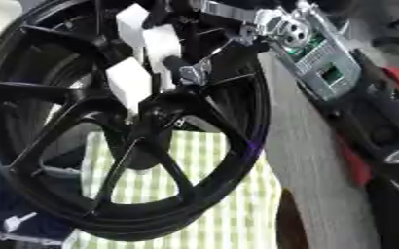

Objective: Pull the pin out of the wheel hub.

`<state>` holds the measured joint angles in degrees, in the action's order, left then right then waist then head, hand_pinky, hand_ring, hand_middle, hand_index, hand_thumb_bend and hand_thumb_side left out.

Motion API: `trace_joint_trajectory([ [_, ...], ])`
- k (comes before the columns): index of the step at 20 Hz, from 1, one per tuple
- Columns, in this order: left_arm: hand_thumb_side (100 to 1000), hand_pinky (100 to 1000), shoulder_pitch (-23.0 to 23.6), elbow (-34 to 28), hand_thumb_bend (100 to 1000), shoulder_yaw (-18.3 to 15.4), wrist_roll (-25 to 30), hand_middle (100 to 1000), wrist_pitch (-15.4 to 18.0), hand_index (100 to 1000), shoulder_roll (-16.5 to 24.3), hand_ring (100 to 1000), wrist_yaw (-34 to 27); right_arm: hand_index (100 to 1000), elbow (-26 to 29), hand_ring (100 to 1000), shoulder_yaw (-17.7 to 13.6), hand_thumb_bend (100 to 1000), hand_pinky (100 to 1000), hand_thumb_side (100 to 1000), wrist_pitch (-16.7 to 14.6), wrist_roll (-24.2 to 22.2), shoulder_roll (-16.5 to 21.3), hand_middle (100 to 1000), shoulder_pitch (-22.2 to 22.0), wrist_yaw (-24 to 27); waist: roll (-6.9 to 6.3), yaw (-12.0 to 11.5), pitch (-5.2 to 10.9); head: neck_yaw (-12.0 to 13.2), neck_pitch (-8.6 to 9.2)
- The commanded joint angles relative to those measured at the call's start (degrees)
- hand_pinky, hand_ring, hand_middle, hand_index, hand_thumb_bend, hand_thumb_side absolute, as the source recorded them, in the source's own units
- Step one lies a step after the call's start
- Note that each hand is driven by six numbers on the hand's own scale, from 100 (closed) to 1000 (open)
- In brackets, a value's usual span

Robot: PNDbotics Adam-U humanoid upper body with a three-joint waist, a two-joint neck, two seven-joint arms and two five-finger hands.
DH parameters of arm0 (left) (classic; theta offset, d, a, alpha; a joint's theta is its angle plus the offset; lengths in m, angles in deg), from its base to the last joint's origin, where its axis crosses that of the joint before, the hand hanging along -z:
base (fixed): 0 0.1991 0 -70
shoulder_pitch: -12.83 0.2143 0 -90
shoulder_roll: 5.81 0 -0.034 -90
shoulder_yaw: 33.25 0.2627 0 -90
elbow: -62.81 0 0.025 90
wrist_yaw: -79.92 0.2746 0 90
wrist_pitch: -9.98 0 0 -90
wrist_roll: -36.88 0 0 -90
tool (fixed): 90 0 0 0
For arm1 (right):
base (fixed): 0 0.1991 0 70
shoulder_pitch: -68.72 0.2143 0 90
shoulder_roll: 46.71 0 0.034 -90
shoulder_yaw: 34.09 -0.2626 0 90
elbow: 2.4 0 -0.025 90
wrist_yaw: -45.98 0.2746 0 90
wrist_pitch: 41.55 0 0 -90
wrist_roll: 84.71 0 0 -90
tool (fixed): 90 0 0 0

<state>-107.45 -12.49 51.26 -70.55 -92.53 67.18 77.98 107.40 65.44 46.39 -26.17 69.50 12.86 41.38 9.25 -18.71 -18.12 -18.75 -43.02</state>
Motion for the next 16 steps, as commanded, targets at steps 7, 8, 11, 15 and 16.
trace_joint_trajectory([
  [7,1000,723,0.17,-0.59,141,-0.51,-0.49,523,-0.21,692,1.33,640,0.24,496,4.73,337,-7.59,100,433,279,3.01,4.80,8.32,199,-2.27,12.58,-0.73,1.60,2.48,1.08,-0.72],
  [8,1000,723,0.31,-0.56,139,-0.67,-0.63,523,-0.21,692,1.52,640,0.21,497,4.76,335,-8.93,100,432,297,2.55,6.16,9.13,197,-3.08,14.18,-0.79,1.92,2.57,1.44,-0.79],
  [11,1000,723,0.66,-0.50,139,-1.19,-1.09,523,-0.14,692,2.12,640,-0.07,499,4.79,334,-13.79,100,431,349,0.53,10.79,11.73,195,-6.86,18.45,-1.01,3.10,2.73,2.81,-1.03],
  [15,1000,723,1.10,-0.62,139,-2.25,-2.09,522,-0.03,692,3.05,641,-0.72,502,4.79,339,-23.05,100,433,245,-3.05,19.29,14.05,198,-17.60,22.05,-1.33,5.10,2.69,5.41,-0.95],
  [16,1000,723,1.17,-0.68,138,-2.49,-2.36,522,0.02,692,3.31,641,-0.92,502,4.79,339,-25.73,100,432,248,-3.96,21.92,13.63,198,-21.50,22.12,-1.42,5.60,2.62,6.04,-0.82],
])
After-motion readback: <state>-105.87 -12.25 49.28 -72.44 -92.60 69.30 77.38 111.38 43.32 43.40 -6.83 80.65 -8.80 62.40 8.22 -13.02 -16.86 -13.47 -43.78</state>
